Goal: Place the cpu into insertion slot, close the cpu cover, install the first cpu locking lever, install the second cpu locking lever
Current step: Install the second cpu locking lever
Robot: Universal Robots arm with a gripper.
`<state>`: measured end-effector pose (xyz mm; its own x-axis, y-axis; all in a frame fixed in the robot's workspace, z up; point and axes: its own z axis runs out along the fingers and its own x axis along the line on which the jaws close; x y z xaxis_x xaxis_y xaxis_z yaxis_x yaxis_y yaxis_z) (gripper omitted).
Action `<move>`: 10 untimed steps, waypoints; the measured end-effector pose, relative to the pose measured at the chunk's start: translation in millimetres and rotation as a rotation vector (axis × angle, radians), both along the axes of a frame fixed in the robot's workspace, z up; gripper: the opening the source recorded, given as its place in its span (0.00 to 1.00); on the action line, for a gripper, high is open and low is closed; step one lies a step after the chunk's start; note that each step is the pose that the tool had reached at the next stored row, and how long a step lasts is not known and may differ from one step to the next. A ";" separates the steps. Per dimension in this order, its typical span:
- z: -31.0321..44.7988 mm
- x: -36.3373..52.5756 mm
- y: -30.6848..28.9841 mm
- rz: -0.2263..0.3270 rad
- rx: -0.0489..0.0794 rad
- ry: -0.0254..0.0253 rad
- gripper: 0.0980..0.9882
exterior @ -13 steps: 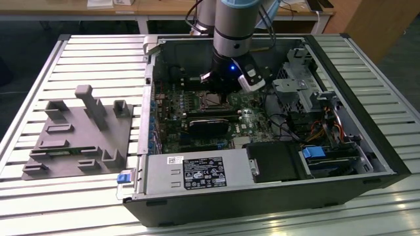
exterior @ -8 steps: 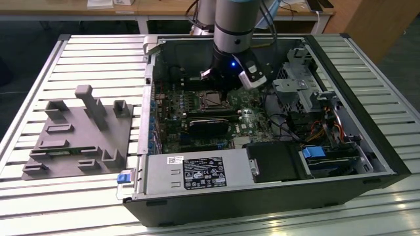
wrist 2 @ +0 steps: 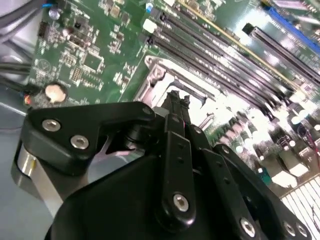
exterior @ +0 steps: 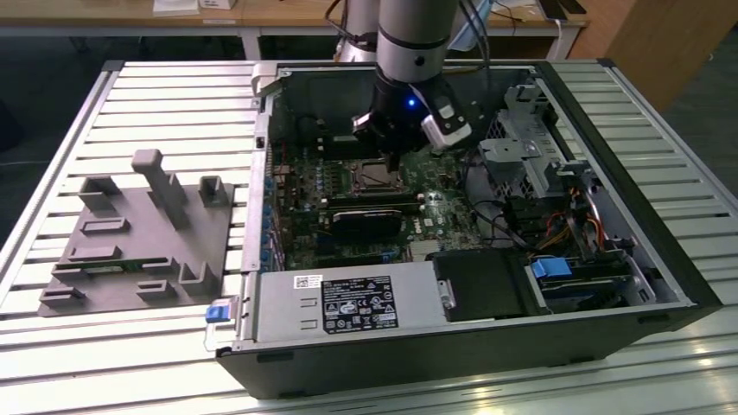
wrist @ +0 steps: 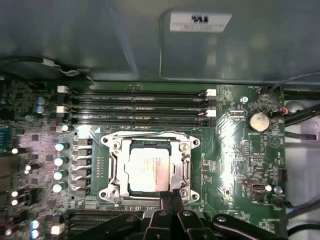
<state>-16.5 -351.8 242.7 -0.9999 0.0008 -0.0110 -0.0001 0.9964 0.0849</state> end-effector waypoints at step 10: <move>117.3 -4.5 1.3 -0.022 0.004 0.0280 0.01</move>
<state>-21.0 -350.6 359.9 -0.9996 0.0228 0.0170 0.0243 0.9957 0.0890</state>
